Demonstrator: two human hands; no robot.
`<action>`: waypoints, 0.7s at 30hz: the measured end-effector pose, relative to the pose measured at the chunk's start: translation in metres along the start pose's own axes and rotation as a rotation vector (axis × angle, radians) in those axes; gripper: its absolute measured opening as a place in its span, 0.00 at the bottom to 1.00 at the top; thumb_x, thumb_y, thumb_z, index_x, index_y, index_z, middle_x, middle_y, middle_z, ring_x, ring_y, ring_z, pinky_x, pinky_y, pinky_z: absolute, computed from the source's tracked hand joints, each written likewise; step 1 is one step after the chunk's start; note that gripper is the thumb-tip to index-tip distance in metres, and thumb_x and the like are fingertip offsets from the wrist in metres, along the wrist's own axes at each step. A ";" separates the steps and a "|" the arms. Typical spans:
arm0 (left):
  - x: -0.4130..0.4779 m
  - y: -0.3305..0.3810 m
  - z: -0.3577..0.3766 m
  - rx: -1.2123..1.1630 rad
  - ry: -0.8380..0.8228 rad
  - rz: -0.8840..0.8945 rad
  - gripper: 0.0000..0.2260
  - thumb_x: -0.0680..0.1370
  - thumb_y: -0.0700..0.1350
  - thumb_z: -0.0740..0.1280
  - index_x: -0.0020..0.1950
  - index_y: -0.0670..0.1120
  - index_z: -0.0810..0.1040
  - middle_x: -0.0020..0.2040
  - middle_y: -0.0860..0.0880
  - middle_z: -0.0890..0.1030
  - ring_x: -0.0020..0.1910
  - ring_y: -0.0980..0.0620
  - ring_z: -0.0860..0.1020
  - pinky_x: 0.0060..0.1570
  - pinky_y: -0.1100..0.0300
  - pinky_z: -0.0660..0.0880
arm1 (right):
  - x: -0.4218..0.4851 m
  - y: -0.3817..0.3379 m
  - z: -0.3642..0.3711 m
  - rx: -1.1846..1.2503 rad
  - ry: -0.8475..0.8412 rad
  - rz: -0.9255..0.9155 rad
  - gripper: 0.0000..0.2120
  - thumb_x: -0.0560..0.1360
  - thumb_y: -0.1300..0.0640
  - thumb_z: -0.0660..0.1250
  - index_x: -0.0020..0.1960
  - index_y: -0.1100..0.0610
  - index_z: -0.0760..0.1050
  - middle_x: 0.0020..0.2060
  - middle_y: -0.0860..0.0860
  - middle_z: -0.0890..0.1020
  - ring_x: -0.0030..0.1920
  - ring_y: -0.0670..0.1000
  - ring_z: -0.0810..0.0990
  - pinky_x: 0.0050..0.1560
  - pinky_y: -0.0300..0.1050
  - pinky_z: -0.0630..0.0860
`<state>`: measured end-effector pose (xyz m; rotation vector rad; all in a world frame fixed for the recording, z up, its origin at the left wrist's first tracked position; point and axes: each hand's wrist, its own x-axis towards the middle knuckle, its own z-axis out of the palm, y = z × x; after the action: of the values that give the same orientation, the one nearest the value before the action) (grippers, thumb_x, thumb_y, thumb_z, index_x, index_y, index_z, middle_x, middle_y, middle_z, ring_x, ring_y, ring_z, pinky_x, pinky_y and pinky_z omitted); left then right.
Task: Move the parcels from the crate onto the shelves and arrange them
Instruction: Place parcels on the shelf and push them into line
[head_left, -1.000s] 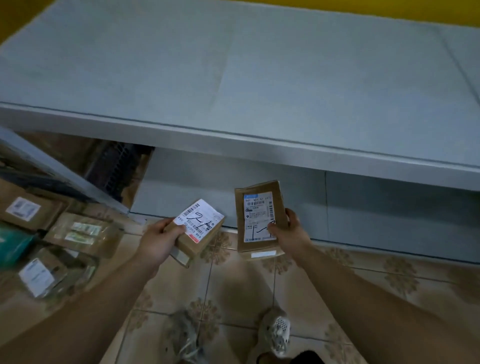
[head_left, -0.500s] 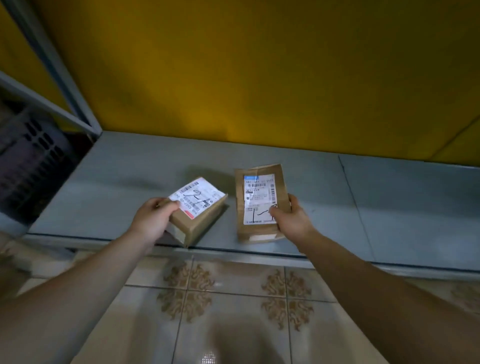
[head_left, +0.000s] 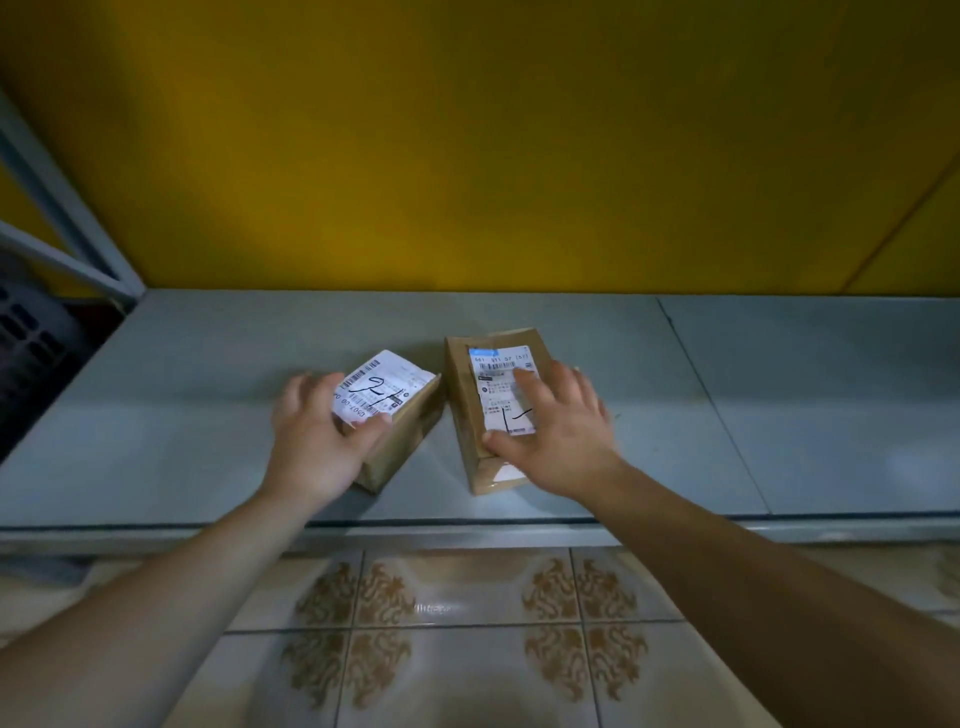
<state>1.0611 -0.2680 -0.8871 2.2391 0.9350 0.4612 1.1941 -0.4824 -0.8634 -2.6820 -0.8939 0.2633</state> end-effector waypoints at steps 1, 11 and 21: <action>-0.001 0.000 0.003 0.077 -0.043 0.051 0.37 0.68 0.62 0.71 0.72 0.46 0.68 0.72 0.44 0.63 0.74 0.46 0.57 0.72 0.55 0.56 | 0.001 -0.004 0.003 -0.078 -0.043 -0.050 0.41 0.73 0.27 0.58 0.80 0.40 0.48 0.81 0.50 0.46 0.80 0.55 0.41 0.78 0.60 0.43; 0.001 0.023 0.018 0.413 -0.245 0.255 0.39 0.67 0.65 0.57 0.75 0.48 0.64 0.76 0.44 0.59 0.75 0.43 0.53 0.73 0.50 0.54 | 0.016 0.035 -0.014 -0.228 -0.079 0.098 0.33 0.77 0.33 0.50 0.79 0.44 0.53 0.80 0.51 0.53 0.79 0.59 0.49 0.74 0.65 0.54; 0.020 0.105 0.097 0.647 -0.346 0.601 0.29 0.79 0.45 0.59 0.78 0.59 0.54 0.79 0.52 0.56 0.76 0.46 0.52 0.71 0.43 0.57 | -0.002 0.173 -0.051 -0.230 -0.008 0.419 0.34 0.77 0.30 0.46 0.80 0.42 0.49 0.81 0.49 0.49 0.80 0.59 0.45 0.74 0.71 0.47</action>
<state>1.1786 -0.3513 -0.8829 3.0633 0.2157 -0.0057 1.3019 -0.6269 -0.8742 -3.0679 -0.3719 0.2741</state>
